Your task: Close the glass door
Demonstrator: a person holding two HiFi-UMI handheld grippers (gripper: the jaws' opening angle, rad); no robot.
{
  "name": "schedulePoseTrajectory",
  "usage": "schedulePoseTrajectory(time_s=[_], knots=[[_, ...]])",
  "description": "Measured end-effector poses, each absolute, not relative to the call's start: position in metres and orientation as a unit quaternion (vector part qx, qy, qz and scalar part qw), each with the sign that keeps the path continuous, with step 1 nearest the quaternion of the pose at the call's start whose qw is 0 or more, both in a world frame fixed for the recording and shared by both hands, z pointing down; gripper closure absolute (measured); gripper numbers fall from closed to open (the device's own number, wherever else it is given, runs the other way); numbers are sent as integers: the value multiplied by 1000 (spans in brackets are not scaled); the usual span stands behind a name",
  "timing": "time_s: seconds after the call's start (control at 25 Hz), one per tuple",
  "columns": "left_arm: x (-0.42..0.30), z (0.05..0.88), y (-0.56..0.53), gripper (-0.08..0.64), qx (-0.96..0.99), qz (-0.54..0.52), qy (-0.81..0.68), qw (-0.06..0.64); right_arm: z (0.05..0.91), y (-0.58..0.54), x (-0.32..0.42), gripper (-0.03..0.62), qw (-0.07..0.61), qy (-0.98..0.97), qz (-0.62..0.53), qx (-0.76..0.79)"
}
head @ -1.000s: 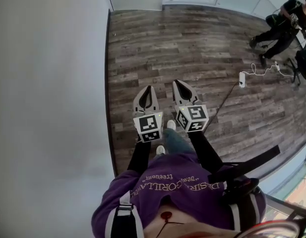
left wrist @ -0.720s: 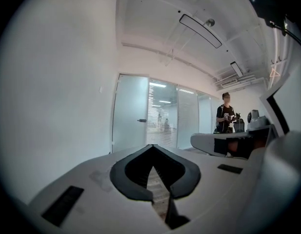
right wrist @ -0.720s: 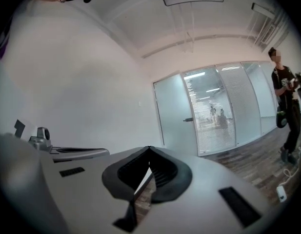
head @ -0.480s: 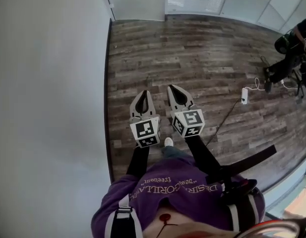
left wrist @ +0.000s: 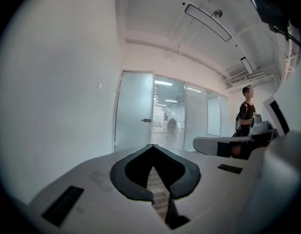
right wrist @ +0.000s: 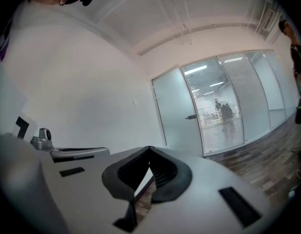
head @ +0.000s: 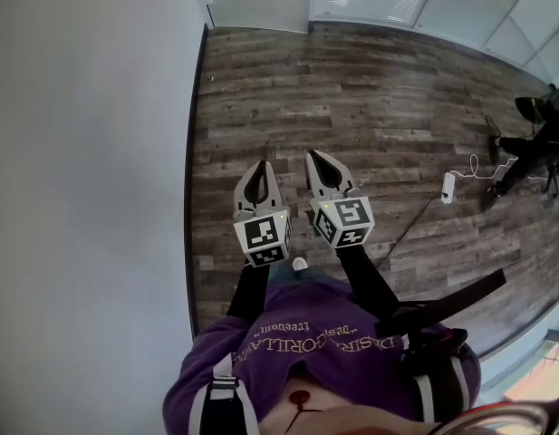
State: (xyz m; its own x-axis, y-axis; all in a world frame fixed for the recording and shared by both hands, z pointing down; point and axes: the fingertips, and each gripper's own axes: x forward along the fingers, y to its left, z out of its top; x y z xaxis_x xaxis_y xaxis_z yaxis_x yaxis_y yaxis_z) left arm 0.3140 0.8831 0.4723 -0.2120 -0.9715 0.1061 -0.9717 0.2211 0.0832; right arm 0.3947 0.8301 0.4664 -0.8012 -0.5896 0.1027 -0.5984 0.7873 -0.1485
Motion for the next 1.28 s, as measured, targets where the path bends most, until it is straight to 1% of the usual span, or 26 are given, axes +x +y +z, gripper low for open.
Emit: schedulePoseTrajectory(time_s=[0.28,0.48,0.76,0.92,1.16,1.28], knots=[[287,476,842,569,620,1,-782,74,468,789,368,601,19,-946,93,310],[258,474,790,569,625,-1,-778,71,468,741,340,601,21,-945,90,314],[195,467,712,569,643,8,-763,63,459,663,273,601,11,-940,87,329],[165,451,674,569,651,-11,-756,63,449,629,241,601,7,-939,84,333],[133,462,645,569,662,-5,-748,49,451,604,216,601,6,-933,77,353],[127,457,631,569,670,-7,-740,56,449,591,210,601,13,-929,72,364]])
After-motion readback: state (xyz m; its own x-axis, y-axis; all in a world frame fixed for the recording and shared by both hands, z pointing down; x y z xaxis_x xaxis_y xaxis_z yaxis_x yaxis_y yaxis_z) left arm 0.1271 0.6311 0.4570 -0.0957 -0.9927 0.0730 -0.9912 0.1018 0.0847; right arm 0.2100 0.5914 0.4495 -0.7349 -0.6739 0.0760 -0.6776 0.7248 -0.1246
